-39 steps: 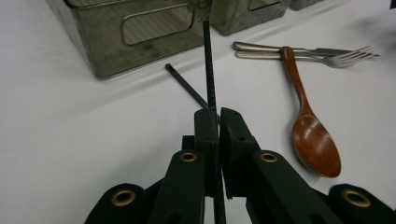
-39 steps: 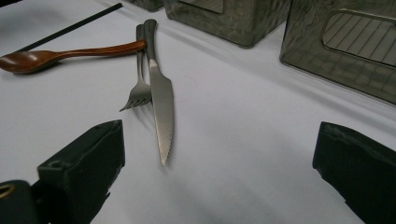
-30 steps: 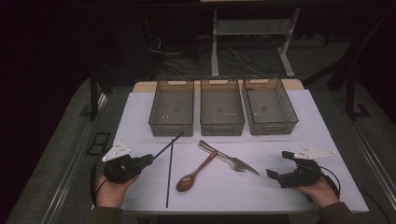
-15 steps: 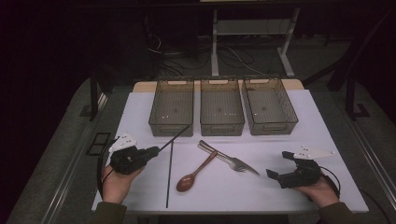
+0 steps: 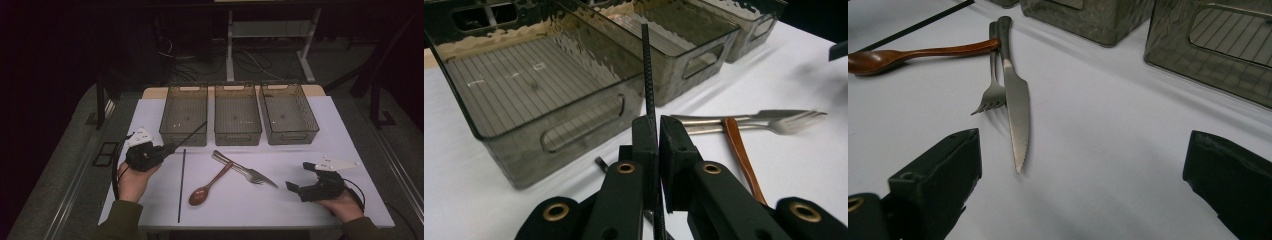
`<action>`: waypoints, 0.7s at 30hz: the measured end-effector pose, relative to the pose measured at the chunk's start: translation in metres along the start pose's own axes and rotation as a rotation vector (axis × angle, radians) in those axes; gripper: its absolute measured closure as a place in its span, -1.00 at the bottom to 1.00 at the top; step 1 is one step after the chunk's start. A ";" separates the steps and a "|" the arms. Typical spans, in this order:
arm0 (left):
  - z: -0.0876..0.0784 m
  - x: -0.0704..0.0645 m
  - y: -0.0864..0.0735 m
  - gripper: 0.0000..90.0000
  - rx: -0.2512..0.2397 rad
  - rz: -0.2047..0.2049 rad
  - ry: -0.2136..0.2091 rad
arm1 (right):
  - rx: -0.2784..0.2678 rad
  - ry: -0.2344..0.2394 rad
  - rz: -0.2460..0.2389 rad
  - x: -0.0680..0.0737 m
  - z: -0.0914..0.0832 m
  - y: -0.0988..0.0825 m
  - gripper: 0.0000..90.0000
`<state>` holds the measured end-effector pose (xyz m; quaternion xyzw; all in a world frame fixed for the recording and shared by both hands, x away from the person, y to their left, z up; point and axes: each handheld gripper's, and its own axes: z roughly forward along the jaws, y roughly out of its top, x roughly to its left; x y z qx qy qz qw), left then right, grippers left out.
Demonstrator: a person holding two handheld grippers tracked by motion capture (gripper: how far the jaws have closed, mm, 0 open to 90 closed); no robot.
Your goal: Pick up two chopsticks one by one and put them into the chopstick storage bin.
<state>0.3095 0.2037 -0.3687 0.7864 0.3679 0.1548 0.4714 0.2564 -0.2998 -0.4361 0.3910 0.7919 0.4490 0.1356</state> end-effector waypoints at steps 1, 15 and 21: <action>0.002 0.001 0.002 0.89 0.001 0.000 0.002 | 0.000 0.000 0.000 0.000 0.000 0.000 -0.96; 0.027 0.013 0.028 0.89 -0.013 0.000 0.025 | 0.001 -0.003 -0.002 0.000 0.000 0.000 -0.96; 0.036 0.021 0.037 0.89 -0.032 -0.018 0.044 | 0.000 -0.002 -0.003 0.000 0.000 0.000 -0.96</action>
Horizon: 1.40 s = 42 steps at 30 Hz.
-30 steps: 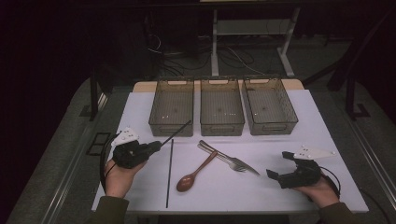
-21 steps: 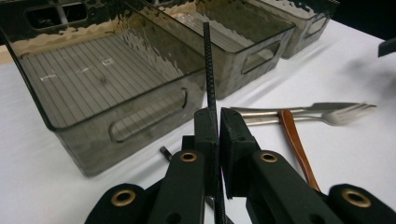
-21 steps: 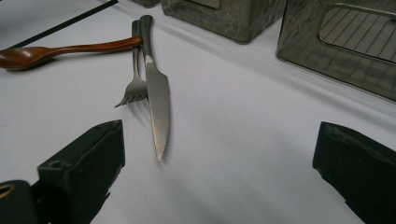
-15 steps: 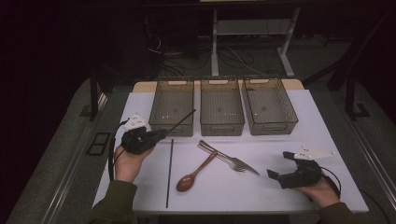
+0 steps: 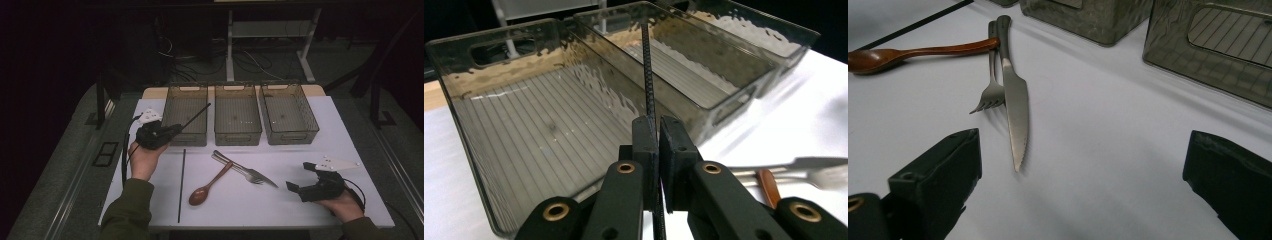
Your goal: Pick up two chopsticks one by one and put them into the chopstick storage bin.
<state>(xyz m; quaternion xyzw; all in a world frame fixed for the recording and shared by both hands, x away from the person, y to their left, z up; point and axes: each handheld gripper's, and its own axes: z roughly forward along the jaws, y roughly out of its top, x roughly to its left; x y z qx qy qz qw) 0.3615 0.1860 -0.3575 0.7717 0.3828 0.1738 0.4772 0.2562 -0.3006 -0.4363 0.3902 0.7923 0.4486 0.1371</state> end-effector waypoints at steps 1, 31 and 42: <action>0.002 0.001 0.001 0.89 -0.003 0.000 0.010 | 0.000 0.000 -0.001 0.000 0.000 0.000 -0.96; 0.061 0.053 0.030 0.89 0.039 -0.070 0.151 | -0.051 0.010 0.009 0.001 0.000 -0.001 -0.96; 0.081 0.059 0.027 0.89 0.119 -0.076 0.166 | -0.049 0.018 0.011 0.001 0.000 -0.001 -0.96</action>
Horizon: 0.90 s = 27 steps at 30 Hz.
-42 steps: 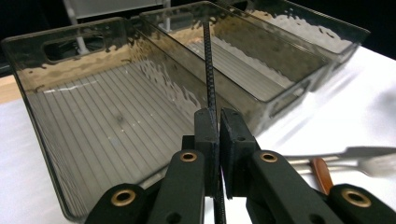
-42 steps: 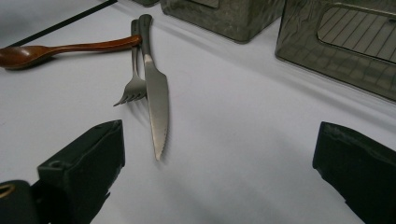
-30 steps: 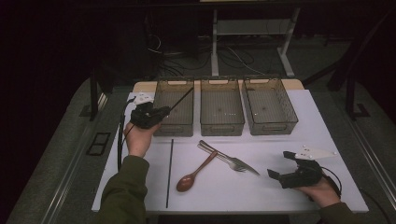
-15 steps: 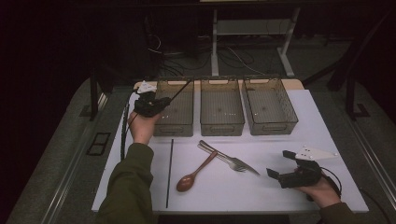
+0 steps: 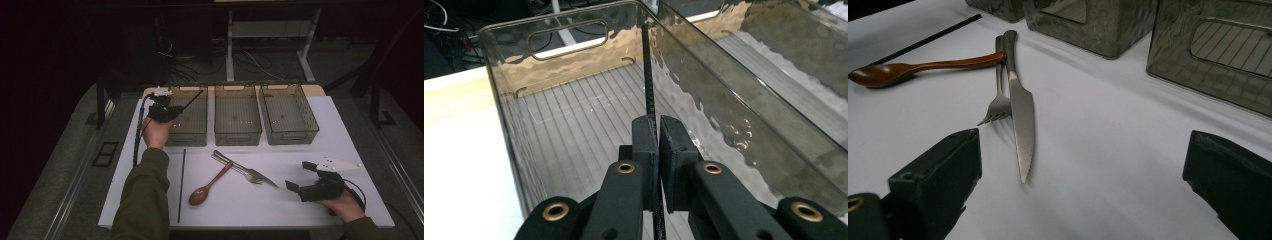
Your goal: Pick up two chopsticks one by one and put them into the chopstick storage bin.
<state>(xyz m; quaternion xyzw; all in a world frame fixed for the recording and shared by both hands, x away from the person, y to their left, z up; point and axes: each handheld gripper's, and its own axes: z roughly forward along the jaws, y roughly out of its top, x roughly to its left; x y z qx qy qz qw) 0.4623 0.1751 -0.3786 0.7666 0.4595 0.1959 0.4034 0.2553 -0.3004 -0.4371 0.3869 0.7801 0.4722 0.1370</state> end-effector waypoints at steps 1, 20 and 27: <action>0.001 0.000 0.000 0.88 0.001 -0.003 -0.001 | 0.000 0.000 -0.001 0.000 0.000 0.000 -0.96; -0.012 -0.007 -0.001 0.19 -0.003 -0.002 -0.039 | 0.005 0.000 -0.002 -0.001 0.000 0.000 -0.96; -0.035 -0.022 -0.006 0.04 -0.030 -0.014 -0.060 | 0.009 -0.003 0.000 -0.001 0.000 0.000 -0.96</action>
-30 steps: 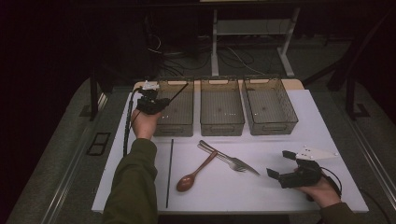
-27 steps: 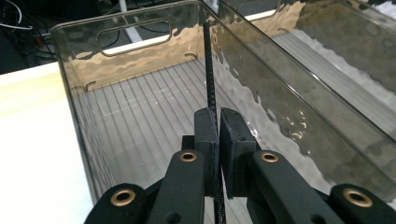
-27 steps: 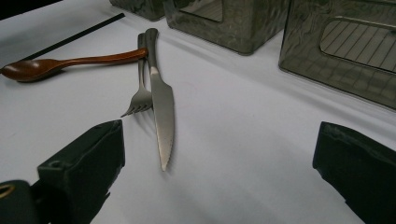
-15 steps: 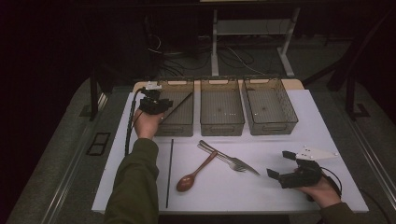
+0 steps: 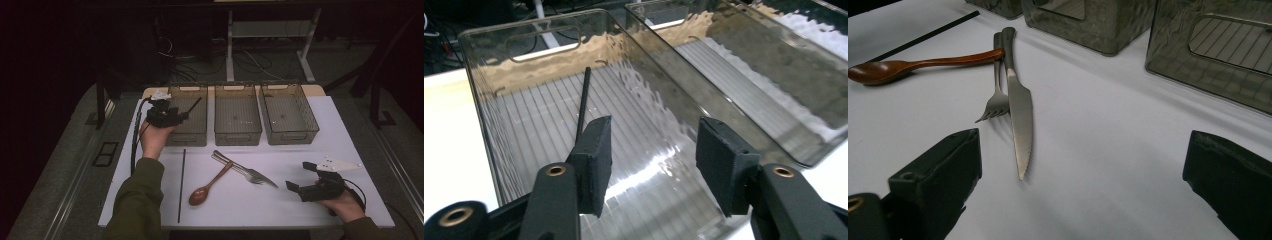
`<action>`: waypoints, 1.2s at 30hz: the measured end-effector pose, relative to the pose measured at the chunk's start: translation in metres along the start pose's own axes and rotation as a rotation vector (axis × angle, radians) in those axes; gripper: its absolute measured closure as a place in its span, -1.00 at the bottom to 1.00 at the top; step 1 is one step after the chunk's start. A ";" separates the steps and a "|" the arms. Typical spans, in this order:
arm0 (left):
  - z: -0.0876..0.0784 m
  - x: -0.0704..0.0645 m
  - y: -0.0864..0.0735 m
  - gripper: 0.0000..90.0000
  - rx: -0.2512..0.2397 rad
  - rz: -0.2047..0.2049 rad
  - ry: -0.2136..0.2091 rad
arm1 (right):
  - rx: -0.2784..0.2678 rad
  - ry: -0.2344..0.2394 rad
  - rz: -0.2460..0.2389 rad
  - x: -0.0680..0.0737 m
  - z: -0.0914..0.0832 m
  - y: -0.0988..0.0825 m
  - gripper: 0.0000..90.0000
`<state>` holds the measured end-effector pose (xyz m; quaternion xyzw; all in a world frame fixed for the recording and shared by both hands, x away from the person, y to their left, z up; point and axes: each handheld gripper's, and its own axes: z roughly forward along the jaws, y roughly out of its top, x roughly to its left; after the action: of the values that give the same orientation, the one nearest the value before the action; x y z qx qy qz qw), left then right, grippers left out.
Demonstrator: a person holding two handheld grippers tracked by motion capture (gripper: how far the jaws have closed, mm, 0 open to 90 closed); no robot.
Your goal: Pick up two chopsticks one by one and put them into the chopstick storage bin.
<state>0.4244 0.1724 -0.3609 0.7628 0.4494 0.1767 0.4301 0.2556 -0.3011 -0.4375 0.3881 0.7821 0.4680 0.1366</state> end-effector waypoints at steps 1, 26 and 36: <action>-0.002 -0.002 -0.002 0.02 0.000 0.001 0.000 | -0.001 0.000 0.001 0.000 0.000 0.000 -0.96; -0.018 -0.041 -0.084 0.15 0.076 0.020 0.050 | -0.002 -0.005 -0.002 0.000 0.000 0.000 -0.96; -0.007 -0.035 -0.095 0.40 0.100 0.005 0.057 | 0.004 -0.004 -0.012 0.001 0.001 0.000 -0.96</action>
<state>0.3502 0.1686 -0.4303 0.7792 0.4679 0.1766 0.3779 0.2553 -0.2999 -0.4373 0.3844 0.7851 0.4649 0.1403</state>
